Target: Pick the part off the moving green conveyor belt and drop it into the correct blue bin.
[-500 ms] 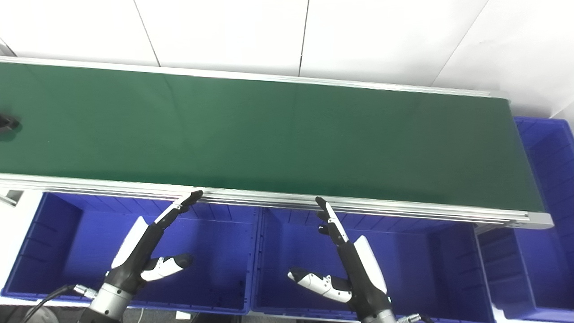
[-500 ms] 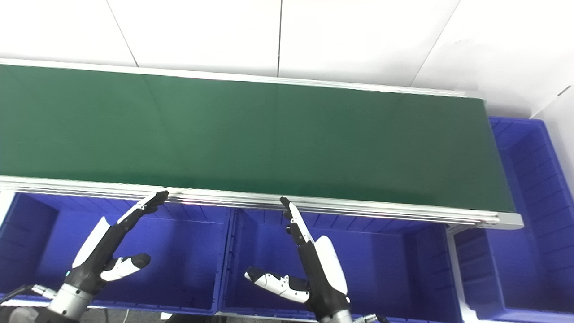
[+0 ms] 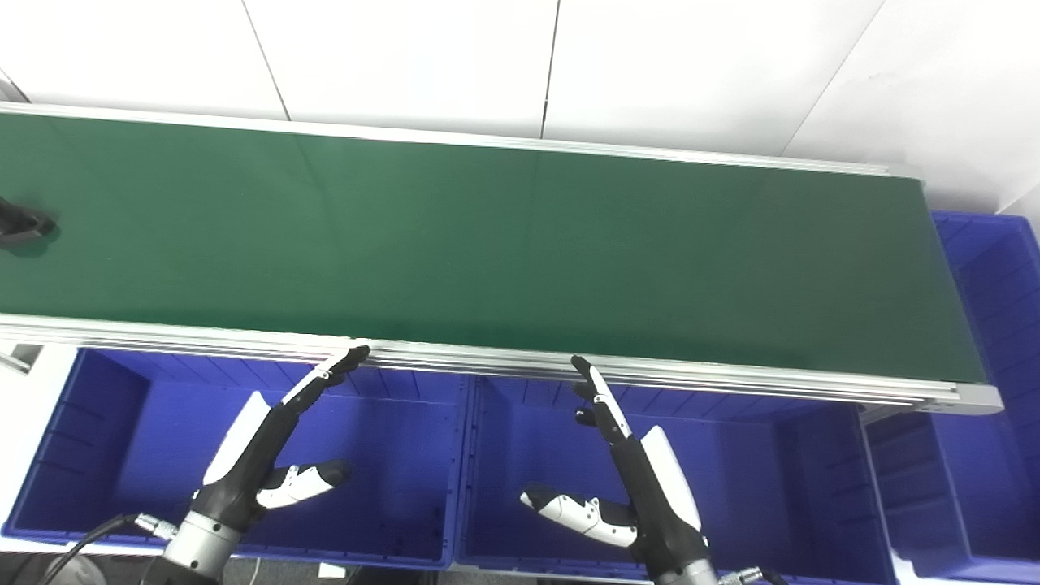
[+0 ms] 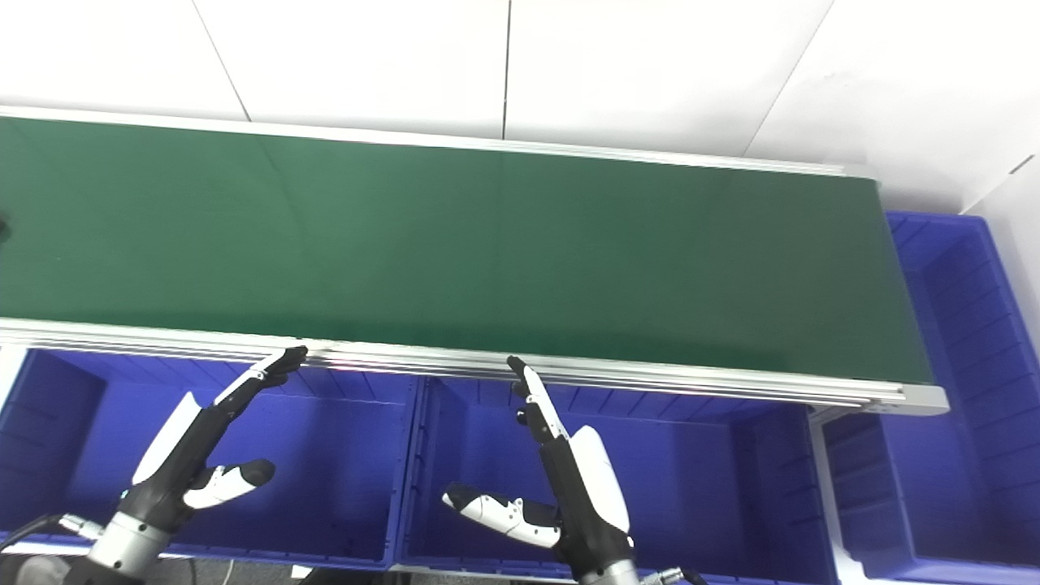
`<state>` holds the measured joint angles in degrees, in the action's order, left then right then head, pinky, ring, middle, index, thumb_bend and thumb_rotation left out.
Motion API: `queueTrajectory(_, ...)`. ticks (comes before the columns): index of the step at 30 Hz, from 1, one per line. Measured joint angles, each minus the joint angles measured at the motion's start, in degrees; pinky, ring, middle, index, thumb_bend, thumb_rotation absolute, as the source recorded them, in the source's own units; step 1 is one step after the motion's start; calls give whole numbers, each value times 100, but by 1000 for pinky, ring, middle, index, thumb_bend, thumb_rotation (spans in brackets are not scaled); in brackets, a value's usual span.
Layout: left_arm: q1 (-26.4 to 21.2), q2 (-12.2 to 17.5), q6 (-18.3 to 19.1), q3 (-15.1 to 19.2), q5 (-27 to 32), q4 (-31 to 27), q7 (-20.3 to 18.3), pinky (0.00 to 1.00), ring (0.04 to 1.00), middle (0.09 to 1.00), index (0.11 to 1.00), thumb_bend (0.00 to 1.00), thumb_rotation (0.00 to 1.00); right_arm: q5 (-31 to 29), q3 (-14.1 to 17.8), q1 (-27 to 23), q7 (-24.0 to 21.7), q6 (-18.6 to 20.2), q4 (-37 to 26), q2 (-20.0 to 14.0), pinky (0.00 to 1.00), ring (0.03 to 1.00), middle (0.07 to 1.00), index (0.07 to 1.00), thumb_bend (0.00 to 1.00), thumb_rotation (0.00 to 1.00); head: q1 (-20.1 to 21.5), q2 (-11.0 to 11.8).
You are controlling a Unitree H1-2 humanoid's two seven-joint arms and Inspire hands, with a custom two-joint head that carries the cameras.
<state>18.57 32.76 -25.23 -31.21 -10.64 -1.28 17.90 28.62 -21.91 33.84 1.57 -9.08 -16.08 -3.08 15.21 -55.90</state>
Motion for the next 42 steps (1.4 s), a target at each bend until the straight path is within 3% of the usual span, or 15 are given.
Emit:
queueTrajectory(18, 9, -1, 0, 3, 13, -1, -7, 859, 890, 901, 894, 782, 941, -3, -2, -11, -7, 8, 4, -1, 854, 947, 991, 1000, 785, 654, 18, -26)
queueTrajectory(42, 23, -3, 0, 42, 0, -23, 4, 845, 880, 894, 886, 772, 935, -44, -1, -48, -232, 294, -123, -13, 853, 954, 992, 1000, 781, 653, 26, -44)
